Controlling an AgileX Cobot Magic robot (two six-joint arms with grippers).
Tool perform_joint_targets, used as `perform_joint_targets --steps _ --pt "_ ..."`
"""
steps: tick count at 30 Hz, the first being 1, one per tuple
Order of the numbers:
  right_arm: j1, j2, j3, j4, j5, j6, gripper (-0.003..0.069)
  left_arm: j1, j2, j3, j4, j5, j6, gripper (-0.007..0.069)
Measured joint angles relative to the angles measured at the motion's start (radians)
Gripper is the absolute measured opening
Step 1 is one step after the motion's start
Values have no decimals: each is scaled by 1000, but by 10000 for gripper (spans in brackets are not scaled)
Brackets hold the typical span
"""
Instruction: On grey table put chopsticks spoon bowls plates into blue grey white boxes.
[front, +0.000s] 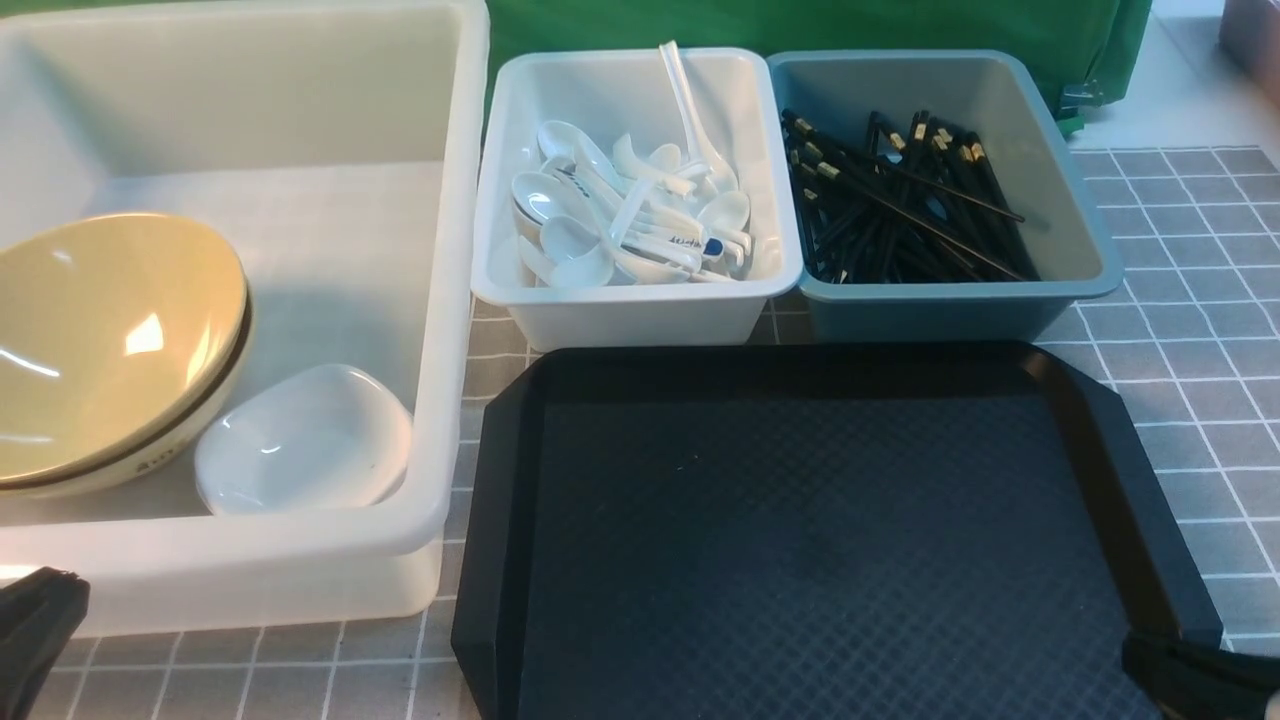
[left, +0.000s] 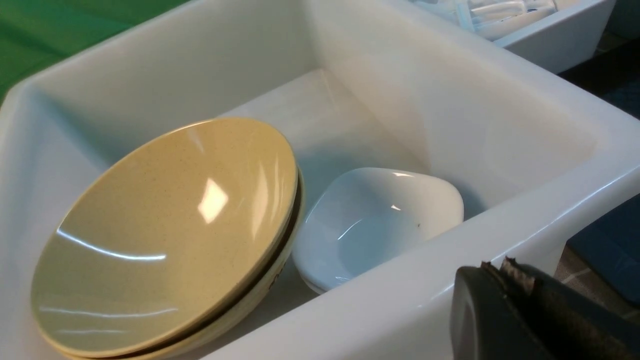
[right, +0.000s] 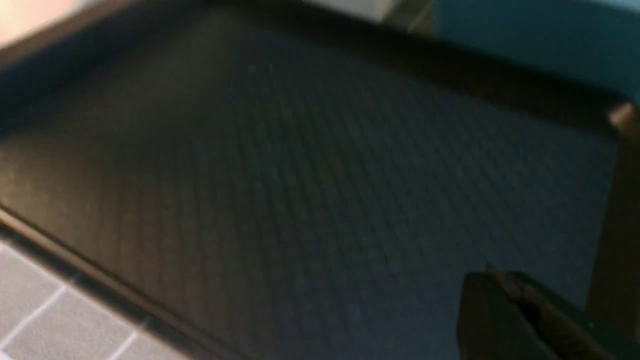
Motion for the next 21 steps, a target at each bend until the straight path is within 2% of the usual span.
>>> perform_joint_targets --steps 2,5,6,8,12,15,21 --pt "-21 -46 5 13 2 3 37 0 0 0 -3 0 0 -8" --pt "-92 -168 6 28 47 -7 38 0 0 0 -6 0 0 -8" --pt "-151 -251 6 32 78 -27 40 0 0 0 -6 0 0 -8" --pt "-186 -315 7 33 100 -32 41 0 0 0 -6 0 0 -8" --pt "-348 -538 7 38 232 -46 43 0 0 0 -6 0 0 -8" --pt "-425 -573 7 83 346 -66 45 0 0 2 -6 1 0 -8" --pt "-456 -577 7 113 433 -165 45 0 0 2 -6 1 0 -8"
